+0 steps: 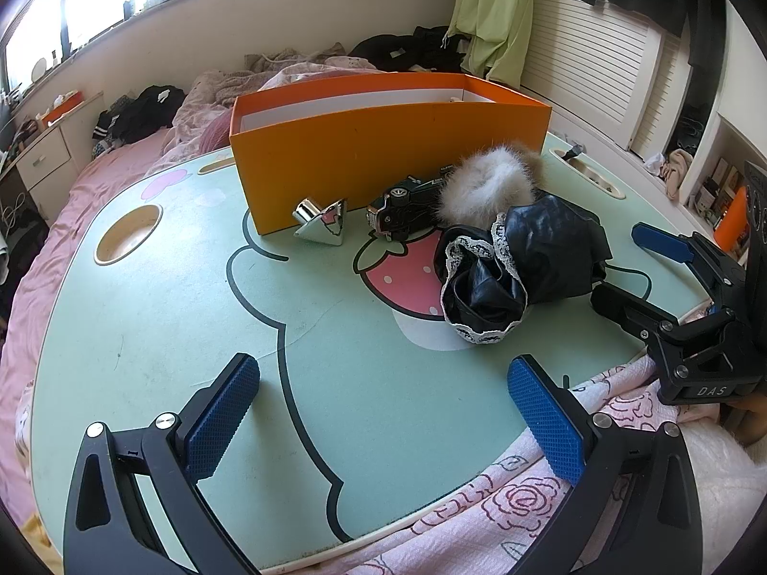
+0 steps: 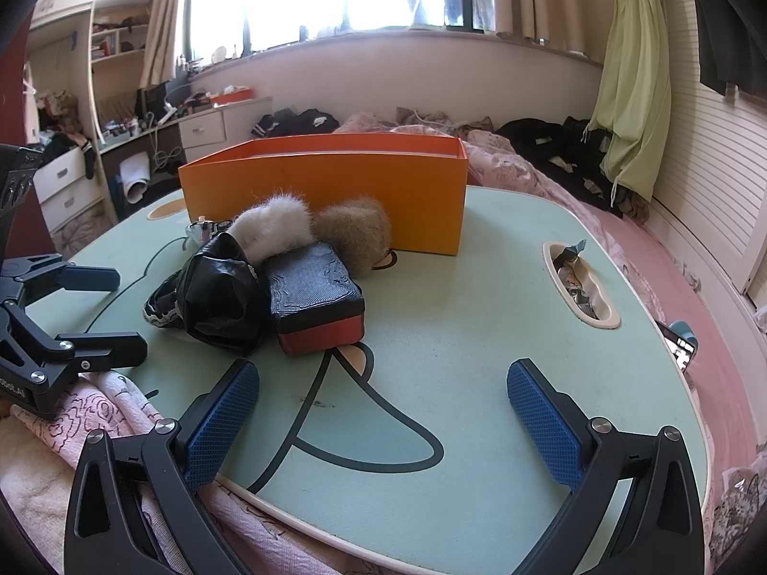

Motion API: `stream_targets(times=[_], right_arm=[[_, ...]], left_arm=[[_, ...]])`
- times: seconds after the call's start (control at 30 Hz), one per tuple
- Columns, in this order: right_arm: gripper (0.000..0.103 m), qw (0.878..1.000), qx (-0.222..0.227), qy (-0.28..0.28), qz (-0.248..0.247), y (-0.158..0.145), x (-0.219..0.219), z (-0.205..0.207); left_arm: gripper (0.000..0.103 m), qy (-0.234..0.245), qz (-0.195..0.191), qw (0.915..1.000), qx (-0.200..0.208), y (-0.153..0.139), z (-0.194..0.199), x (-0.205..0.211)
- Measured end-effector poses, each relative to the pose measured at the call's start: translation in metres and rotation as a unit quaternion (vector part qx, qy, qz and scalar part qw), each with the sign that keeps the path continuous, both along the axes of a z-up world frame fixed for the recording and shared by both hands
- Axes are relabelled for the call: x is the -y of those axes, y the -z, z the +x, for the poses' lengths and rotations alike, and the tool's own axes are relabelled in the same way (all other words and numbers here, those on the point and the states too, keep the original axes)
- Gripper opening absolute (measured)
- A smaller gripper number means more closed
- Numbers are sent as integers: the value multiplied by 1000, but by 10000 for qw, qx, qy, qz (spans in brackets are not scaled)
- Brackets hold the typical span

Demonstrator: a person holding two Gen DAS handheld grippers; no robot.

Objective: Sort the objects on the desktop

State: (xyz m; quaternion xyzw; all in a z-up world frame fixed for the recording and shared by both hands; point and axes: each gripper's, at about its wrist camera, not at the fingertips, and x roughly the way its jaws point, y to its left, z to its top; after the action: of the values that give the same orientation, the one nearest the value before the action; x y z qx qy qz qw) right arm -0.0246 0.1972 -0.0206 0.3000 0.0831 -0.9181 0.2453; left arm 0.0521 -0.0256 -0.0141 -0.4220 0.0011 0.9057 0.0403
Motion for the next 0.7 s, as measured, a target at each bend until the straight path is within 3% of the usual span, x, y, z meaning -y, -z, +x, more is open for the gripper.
stream_targets(times=[0.33, 0.43, 0.57, 0.7], right_arm=[[103, 10000, -1, -26, -1, -1, 1, 1], [92, 9998, -24, -190, -93, -10, 3, 3], [86, 9986, -114, -218, -469, -35, 3, -4], [69, 9997, 115, -99, -183, -42, 19, -27]], left_arm=[[103, 0, 7, 10000, -3, 0, 0, 0], [103, 3, 2, 10000, -2, 0, 1, 0], [103, 3, 2, 10000, -4, 1, 1, 1], [103, 2, 5, 10000, -3, 1, 1, 1]])
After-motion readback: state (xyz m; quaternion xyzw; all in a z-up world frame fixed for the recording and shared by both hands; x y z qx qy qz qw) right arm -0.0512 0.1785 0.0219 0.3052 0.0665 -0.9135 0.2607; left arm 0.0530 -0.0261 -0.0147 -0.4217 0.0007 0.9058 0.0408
